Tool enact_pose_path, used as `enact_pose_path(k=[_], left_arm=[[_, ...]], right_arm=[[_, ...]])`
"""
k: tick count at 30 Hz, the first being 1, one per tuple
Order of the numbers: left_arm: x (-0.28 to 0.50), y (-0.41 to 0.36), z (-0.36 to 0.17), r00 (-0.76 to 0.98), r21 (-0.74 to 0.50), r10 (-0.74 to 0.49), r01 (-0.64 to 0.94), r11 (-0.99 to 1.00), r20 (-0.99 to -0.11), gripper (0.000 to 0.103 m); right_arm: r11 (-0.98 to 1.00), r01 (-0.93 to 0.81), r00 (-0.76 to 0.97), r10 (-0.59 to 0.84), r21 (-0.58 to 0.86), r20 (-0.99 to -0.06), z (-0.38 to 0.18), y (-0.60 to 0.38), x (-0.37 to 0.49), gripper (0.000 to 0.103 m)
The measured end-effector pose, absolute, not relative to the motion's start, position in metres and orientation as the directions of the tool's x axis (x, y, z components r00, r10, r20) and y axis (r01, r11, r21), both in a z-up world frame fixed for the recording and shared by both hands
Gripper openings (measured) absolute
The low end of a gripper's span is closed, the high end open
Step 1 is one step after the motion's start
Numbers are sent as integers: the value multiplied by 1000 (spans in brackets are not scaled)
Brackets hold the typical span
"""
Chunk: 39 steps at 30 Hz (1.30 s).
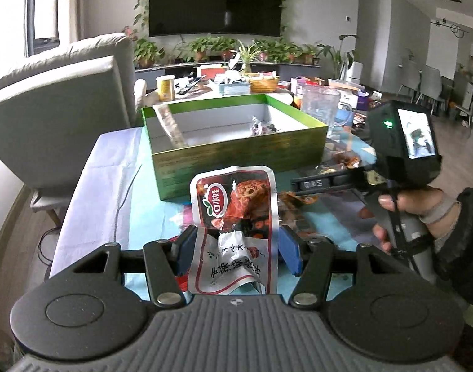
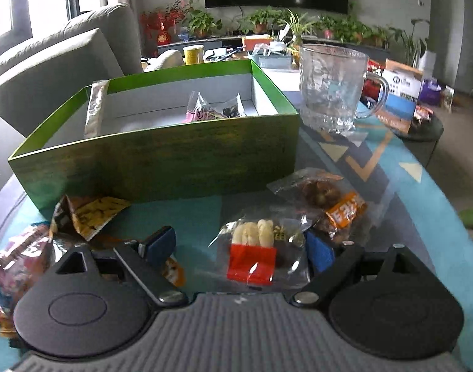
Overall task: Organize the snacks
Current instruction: 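Grasp the sausage pouch with left tool while right tool grasps a clear bag, then carry the pouch with left tool while right tool carries the cookie bag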
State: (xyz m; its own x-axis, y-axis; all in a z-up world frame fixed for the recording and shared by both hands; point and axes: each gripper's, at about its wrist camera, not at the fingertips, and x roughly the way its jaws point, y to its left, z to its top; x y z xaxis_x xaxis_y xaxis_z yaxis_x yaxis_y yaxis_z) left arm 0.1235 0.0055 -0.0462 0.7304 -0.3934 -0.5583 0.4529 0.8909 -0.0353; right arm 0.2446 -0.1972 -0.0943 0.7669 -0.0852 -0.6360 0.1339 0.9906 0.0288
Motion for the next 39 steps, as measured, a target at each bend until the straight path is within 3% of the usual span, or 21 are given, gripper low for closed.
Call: enact_pose_path(k=[3, 11, 19, 33, 39], left_arm=[[128, 7, -49, 732, -41, -388, 443, 896, -560, 54], [133, 8, -46, 744, -44, -384, 432, 901, -547, 54], [130, 6, -36, 763, -41, -384, 427, 903, -520, 54], [133, 1, -39, 760, -25, -364, 418, 908, -539, 54], [137, 1, -40, 760, -30, -360, 410, 912, -541, 54]], right_arm=[[994, 112, 780, -92, -7, -619, -94, -200, 241, 46], [998, 19, 795, 22, 61, -606, -87, -214, 207, 45], [998, -42, 845, 59, 43, -532, -65, -209, 190, 45], [1000, -13, 780, 2, -13, -625, -96, -205, 201, 46], [1000, -2, 807, 9, 14, -590, -91, -213, 196, 46]])
